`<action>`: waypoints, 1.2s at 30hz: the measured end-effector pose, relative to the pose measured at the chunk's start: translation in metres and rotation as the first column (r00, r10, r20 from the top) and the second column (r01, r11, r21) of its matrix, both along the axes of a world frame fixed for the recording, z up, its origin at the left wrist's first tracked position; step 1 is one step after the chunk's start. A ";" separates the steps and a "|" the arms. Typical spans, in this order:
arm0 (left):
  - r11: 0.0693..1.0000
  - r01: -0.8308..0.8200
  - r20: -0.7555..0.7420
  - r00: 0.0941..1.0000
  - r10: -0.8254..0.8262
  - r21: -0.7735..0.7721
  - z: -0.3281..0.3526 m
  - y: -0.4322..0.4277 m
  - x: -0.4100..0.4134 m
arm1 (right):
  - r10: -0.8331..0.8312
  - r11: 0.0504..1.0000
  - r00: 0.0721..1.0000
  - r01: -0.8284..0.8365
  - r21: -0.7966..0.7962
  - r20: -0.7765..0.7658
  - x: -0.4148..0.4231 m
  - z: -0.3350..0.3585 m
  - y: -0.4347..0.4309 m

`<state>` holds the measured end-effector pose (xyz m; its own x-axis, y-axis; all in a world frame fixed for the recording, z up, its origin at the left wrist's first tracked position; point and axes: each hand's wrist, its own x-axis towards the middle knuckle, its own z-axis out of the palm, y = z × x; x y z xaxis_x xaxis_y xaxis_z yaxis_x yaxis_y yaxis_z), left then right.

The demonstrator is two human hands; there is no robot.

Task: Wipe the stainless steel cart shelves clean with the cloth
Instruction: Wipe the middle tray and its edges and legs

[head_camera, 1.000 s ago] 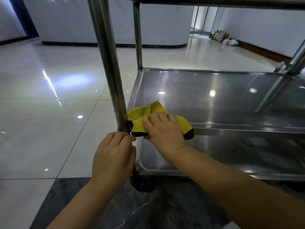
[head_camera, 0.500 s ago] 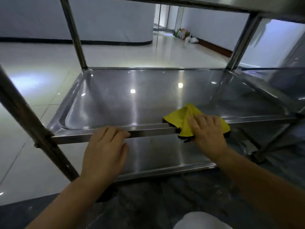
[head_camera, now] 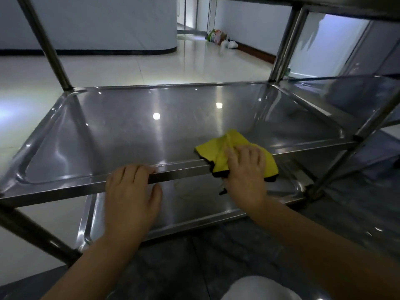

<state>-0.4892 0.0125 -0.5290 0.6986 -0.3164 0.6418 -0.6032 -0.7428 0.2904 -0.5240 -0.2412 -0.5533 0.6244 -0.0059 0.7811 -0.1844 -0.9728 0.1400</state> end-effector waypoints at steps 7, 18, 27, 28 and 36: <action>1.000 -0.018 -0.010 1.000 0.018 -0.007 -0.006 -0.006 -0.005 | 0.139 0.990 0.989 -0.137 -0.044 0.054 0.034 -0.011 0.093; 0.912 0.264 0.078 0.950 -0.302 0.315 0.022 -0.114 0.000 | 0.096 0.992 0.992 -0.102 -0.079 -0.079 -0.020 0.003 -0.117; 0.698 0.405 -0.067 0.887 -0.457 0.591 0.052 -0.161 0.057 | -0.107 0.965 0.934 0.180 0.189 -0.341 -0.072 0.037 -0.266; 0.715 0.408 -0.096 0.896 -0.434 0.568 0.052 -0.162 0.058 | -0.114 0.955 0.921 0.205 0.213 -0.374 -0.073 0.038 -0.268; 0.770 0.408 -0.125 0.907 -0.401 0.491 0.037 -0.165 0.062 | 0.124 0.984 0.901 -0.057 0.168 -0.416 -0.037 0.034 -0.127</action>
